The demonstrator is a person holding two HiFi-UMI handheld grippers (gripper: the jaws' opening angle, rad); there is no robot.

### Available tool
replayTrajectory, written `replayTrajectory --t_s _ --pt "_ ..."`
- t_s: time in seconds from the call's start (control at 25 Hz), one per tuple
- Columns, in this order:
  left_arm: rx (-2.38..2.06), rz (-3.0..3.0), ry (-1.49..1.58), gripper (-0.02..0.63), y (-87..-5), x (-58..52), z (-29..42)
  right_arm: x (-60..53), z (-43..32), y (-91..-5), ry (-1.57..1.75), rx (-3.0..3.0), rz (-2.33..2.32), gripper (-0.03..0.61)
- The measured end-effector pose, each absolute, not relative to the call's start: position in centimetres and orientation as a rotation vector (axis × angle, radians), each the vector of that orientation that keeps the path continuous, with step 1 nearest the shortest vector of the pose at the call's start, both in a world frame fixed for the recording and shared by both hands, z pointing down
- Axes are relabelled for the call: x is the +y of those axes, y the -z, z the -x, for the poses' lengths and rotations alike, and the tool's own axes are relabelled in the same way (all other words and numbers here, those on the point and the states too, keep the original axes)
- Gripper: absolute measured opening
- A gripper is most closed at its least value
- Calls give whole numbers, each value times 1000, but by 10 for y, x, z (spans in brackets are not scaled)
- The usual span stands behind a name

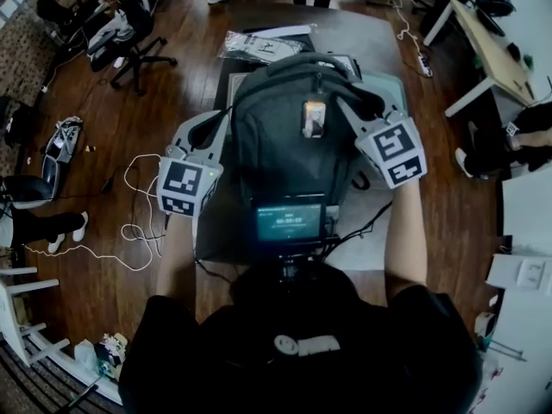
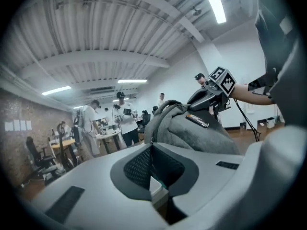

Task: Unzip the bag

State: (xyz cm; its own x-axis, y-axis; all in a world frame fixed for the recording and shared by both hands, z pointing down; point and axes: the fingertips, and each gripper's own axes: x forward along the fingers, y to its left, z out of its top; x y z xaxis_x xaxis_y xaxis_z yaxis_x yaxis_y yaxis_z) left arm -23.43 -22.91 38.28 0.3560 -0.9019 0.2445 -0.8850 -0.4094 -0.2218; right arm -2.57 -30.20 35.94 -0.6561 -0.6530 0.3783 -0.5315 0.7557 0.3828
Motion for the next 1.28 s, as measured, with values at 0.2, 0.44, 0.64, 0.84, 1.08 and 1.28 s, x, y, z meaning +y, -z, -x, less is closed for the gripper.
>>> replayTrajectory --t_s 0.2,0.44,0.64,0.84,1.08,1.28 --pt "1809 2562 495 6 -433 -210 242 -306 23 -360 331 -2443 -895 106" --pt "1815 2567 519 6 -458 -200 241 -304 22 -361 340 -2439 -899 106" --pt "1786 2647 562 6 -500 -186 232 -306 21 -363 347 -2414 -909 106" --pt "1789 2679 567 6 -521 -177 229 -307 20 -362 353 -2408 -919 107" --pt "1788 2713 608 6 -543 -164 226 -306 21 -361 354 -2411 -918 107" --pt "1815 2771 627 6 -568 -151 219 -307 21 -362 358 -2415 -917 107"
